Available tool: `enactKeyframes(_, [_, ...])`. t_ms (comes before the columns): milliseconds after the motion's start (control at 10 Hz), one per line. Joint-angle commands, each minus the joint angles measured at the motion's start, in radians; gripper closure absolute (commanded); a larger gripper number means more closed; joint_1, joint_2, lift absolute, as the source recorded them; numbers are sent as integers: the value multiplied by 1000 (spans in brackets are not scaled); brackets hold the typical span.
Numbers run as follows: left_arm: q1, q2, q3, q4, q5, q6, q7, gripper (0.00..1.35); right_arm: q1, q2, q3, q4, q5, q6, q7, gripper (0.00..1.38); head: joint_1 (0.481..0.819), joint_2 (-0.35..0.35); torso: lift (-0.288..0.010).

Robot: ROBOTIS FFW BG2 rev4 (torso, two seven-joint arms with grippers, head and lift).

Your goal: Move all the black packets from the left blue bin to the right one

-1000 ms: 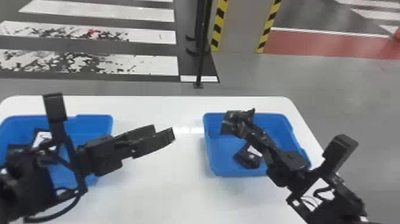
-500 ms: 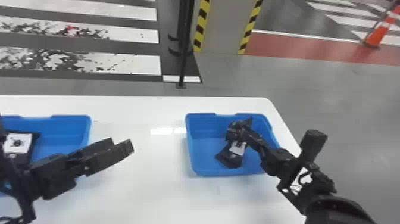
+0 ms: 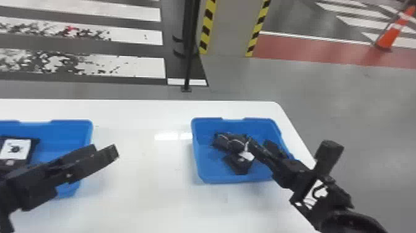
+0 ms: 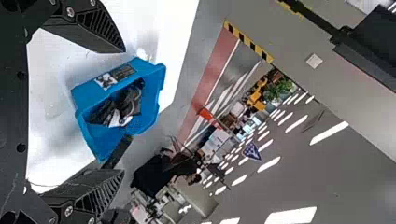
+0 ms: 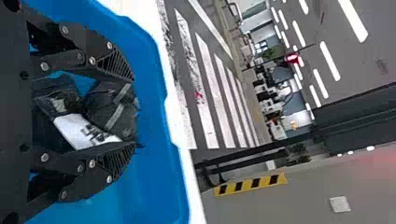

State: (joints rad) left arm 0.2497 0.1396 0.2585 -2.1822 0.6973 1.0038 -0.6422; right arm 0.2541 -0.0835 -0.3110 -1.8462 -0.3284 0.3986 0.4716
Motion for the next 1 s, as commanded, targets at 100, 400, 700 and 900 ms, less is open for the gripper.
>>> enactKeyframes(100, [3, 2, 92, -1, -39, 0, 4, 145, 200, 65, -2, -229, -5, -124, -25, 105, 695, -180, -139])
enactKeyframes(400, [-24, 22, 170, -1, -141, 49, 35, 145, 354, 84, 50, -354, -43, -143, -28, 110, 695, -93, -139])
enactKeyframes(700, [-83, 32, 258, 16, -284, 125, 88, 147, 453, 84, 78, -413, -41, -205, -31, 117, 695, 42, -139])
enactKeyframes(900, [-115, 55, 276, 83, -328, 142, 114, 147, 521, 84, 86, -484, -13, -222, -79, 125, 695, 124, -139])
